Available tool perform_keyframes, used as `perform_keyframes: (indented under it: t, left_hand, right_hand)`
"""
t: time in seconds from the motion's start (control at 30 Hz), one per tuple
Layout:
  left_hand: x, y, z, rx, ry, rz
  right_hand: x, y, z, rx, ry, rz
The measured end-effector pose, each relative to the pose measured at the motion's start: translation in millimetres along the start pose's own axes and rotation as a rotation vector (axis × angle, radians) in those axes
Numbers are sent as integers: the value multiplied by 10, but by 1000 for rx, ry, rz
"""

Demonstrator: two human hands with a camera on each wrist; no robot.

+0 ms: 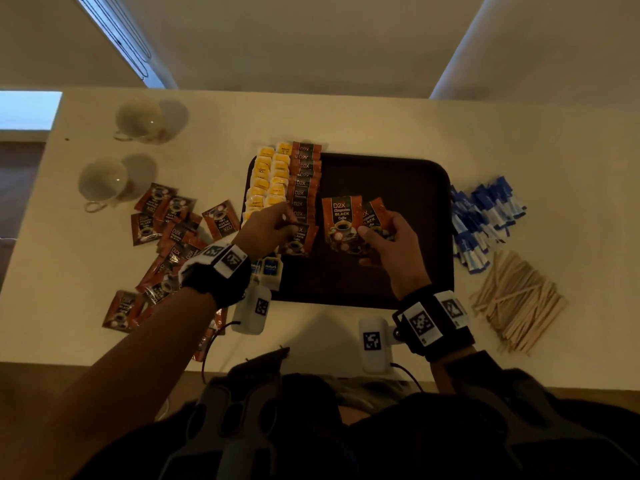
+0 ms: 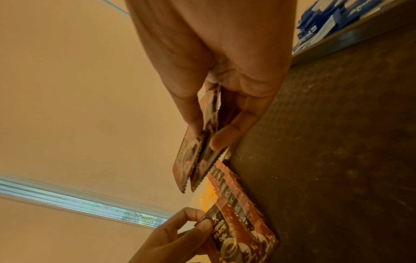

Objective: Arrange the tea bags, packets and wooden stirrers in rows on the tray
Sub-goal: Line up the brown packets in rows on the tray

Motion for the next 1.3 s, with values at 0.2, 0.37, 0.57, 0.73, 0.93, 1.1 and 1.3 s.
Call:
perform_keyframes:
  t: [0.2, 0.37, 0.57, 0.73, 0.93, 1.1, 1.3]
  left_hand:
    - [97, 243, 20, -16, 219, 8]
    - [123, 309, 1, -31, 368, -11]
    - [106, 339, -2, -56, 508, 14]
    - [75, 225, 77, 7, 588, 106]
    - [378, -6, 77, 163, 779, -31]
    - [433, 44, 30, 140, 813, -37]
    - [444, 125, 36, 111, 761, -56]
  right_hand:
    - [-48, 7, 98, 27, -21, 34]
    - [-59, -1, 140, 32, -21, 40]
    - [-17, 20, 171, 46, -20, 41]
    - [14, 30, 186, 46, -33, 44]
    - [65, 42, 205, 51, -45, 43]
    - [94, 33, 209, 54, -63, 30]
    - [101, 21, 217, 46, -62, 36]
Point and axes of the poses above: each hand's wrist, its own y-axis towards the middle knuckle, its own x-axis out of the palm, z = x × y, the point moved 6 cm from there along y, towards the middle knuckle, and after that the axes turned 5 degrees about -x, right-handed, at the moved point
